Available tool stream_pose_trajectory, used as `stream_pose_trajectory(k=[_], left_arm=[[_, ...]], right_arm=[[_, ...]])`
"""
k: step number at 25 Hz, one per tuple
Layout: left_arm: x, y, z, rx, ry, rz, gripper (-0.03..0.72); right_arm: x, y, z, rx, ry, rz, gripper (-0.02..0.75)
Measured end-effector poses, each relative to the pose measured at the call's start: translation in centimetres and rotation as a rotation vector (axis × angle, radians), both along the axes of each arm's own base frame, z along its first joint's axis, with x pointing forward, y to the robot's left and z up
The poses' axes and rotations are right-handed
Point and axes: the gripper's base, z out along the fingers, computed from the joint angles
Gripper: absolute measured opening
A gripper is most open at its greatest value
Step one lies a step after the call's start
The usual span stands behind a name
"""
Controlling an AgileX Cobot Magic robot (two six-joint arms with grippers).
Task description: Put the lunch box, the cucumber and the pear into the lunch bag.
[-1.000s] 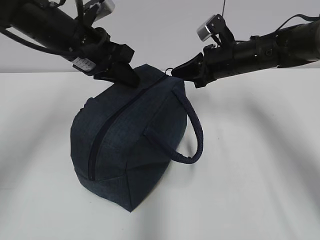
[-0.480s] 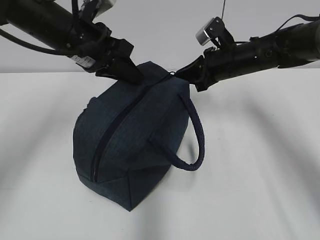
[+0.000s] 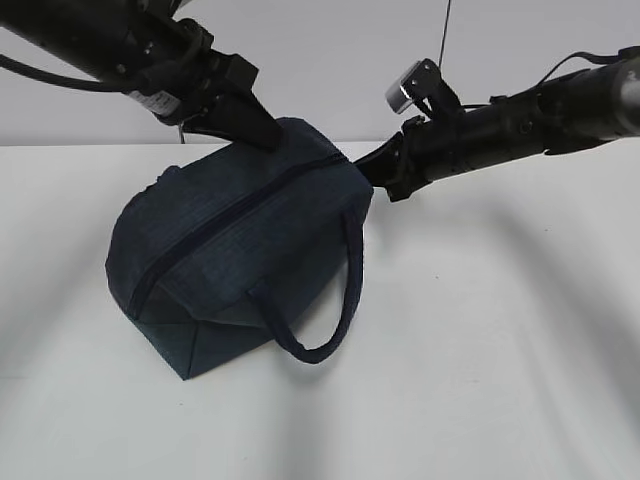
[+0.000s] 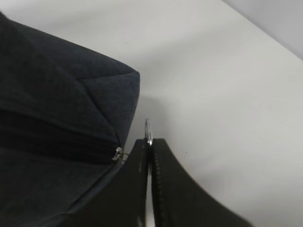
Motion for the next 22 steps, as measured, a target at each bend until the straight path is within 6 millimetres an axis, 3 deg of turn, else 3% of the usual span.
stream_pose_trajectory(k=[14, 22], left_arm=[[0.0, 0.1, -0.3, 0.015, 0.01, -0.002, 0.004], [1.3, 0.1, -2.4, 0.065, 0.022, 0.034, 0.032]], right_arm=[[-0.1, 0.4, 0.3, 0.067, 0.018, 0.036, 0.017], [0.0, 0.4, 0.7, 0.114, 0.065, 0.004, 0.379]])
